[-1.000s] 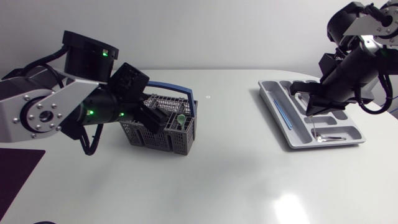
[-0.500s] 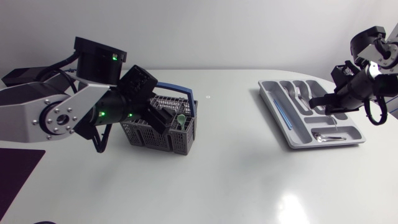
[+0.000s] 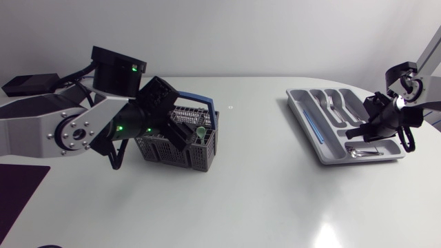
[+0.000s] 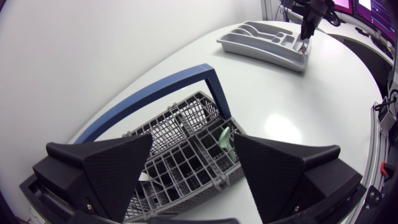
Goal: Unload the cutlery basket into the drawer organizer.
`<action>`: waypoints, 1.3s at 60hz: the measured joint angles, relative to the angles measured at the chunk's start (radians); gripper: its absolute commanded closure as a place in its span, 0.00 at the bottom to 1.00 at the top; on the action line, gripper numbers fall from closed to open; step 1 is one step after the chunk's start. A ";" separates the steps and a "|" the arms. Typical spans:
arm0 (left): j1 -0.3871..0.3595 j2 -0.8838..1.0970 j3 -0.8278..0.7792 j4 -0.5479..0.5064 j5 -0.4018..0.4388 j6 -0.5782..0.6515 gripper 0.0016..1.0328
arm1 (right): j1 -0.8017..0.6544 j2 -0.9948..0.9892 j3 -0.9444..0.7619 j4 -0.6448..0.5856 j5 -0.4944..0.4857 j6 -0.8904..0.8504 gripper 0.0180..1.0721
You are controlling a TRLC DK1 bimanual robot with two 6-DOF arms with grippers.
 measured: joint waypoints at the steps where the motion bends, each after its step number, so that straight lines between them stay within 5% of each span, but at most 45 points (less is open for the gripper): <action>1: 0.000 0.001 0.000 0.000 0.000 0.000 0.12 | 0.000 0.002 0.000 0.001 0.001 -0.004 0.79; 17: 0.000 0.017 0.000 0.009 0.011 0.007 0.12 | 0.005 0.004 -0.007 0.047 -0.004 -0.014 0.58; 40: 0.000 0.021 0.000 0.011 0.058 0.042 0.11 | 0.045 -0.061 -0.057 0.071 -0.015 0.011 0.57; 52: 0.007 0.028 0.011 -0.043 0.140 0.050 0.12 | 0.115 -0.174 -0.057 -0.041 -0.108 0.060 0.57; 78: 0.062 0.103 0.201 -0.310 0.239 0.049 0.20 | 0.315 -0.359 -0.026 -0.238 -0.169 0.180 0.09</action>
